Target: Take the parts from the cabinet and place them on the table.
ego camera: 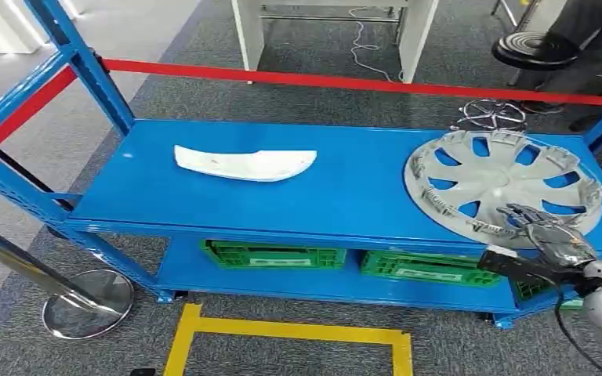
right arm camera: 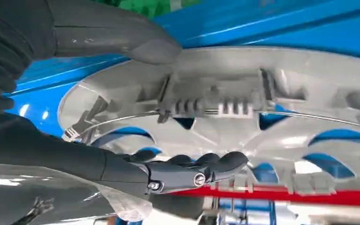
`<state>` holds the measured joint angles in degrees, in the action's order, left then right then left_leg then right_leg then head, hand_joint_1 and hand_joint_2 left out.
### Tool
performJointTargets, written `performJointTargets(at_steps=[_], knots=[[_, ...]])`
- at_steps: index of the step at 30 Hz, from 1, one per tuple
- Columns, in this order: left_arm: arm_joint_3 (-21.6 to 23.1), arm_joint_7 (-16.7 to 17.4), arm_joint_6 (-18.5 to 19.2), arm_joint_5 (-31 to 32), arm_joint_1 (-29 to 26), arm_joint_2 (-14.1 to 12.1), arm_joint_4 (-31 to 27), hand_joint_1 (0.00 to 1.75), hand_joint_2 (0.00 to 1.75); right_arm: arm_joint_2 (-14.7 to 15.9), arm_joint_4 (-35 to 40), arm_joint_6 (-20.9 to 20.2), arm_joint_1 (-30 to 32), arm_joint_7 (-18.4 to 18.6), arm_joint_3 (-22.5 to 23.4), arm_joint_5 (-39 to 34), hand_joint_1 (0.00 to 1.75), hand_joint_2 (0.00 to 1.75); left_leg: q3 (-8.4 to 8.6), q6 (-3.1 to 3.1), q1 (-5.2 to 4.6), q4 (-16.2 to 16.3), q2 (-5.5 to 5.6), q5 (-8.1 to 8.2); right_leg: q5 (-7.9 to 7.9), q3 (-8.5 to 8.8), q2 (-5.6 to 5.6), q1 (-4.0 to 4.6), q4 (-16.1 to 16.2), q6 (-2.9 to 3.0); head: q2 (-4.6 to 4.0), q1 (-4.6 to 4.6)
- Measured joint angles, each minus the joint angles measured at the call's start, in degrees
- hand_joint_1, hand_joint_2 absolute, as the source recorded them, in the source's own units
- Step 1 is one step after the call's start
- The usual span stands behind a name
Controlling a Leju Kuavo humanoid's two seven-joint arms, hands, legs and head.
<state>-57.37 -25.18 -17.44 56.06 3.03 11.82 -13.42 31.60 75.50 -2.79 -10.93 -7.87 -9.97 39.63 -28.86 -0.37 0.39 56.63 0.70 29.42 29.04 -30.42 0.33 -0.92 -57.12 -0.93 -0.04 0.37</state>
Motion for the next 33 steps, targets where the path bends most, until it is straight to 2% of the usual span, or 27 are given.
performJointTargets(at_steps=[9, 24, 33], knots=[[0.0, -0.1, 0.0, 0.2, 0.0, 0.2, 0.0, 0.0, 0.0, 3.0, -1.9, -3.7, -1.7, -0.2, -1.2, -2.7, 0.0, 1.75, -0.01, 0.0, 0.0, 0.0, 0.0, 0.0, 0.0, -0.01, 0.0, 0.0, 0.0, 0.0, 0.02, 0.0], [0.0, -0.1, 0.0, 0.5, 0.0, 0.4, 0.0, 0.0, 0.0, 6.1, -3.4, -5.6, -1.6, -0.1, -3.2, -4.7, 0.0, 1.75, -0.02, 0.01, -0.01, 0.0, 0.0, 0.01, 0.0, -0.03, -0.01, 0.0, 0.0, -0.01, 0.02, 0.0], [0.0, -0.3, 0.0, 0.7, 0.0, 0.5, 0.0, 0.0, 0.0, 6.8, -3.5, -5.7, -1.6, 0.2, -3.8, -4.5, 0.0, 1.75, -0.03, 0.07, -0.01, 0.0, 0.0, 0.04, 0.0, -0.02, -0.01, 0.0, 0.0, -0.01, 0.02, 0.0]])
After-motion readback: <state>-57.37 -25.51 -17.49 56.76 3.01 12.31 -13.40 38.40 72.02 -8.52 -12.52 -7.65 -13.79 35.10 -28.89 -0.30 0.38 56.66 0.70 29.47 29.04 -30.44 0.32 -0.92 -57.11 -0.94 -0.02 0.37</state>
